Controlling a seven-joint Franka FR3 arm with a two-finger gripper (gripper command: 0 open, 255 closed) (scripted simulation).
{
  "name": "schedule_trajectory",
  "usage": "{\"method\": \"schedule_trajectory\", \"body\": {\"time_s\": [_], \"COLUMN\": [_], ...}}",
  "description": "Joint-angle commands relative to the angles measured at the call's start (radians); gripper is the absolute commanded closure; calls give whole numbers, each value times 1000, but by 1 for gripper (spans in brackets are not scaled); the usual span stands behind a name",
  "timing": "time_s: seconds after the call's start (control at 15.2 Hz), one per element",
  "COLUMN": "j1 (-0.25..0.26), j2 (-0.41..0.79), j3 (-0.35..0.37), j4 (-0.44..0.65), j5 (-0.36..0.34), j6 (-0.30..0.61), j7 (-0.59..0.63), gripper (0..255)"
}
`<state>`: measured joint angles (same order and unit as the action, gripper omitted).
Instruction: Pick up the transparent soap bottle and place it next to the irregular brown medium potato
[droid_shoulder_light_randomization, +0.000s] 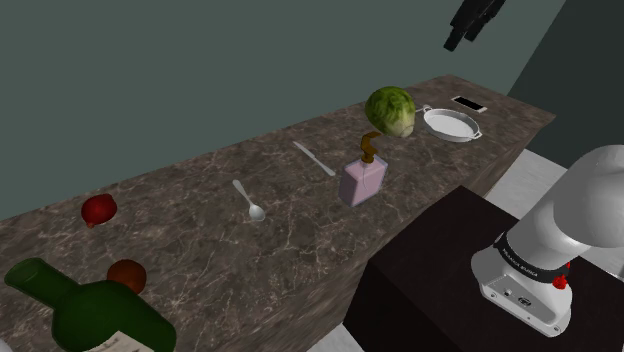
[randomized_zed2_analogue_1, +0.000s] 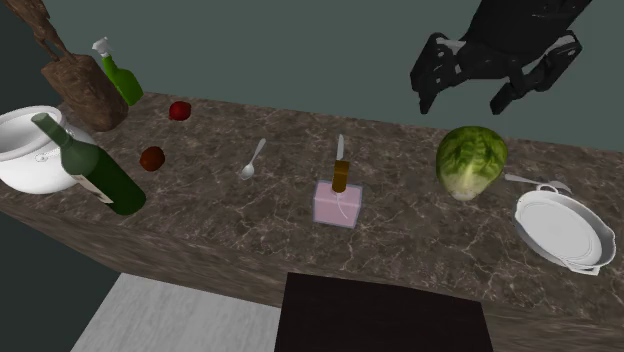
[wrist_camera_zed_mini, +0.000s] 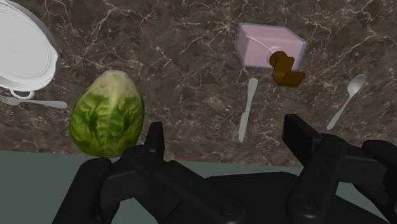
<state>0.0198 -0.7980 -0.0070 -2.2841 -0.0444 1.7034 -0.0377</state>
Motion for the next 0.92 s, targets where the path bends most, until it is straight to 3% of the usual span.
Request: {"method": "schedule_trajectory", "body": {"time_s": [0.0,0.86], "j1": [0,93], "j2": [0,10], "j3": [0,24], "j4": [0,-396], "j5": [0,197], "j6": [0,433], "j7": [0,70], "gripper": [0,0]}}
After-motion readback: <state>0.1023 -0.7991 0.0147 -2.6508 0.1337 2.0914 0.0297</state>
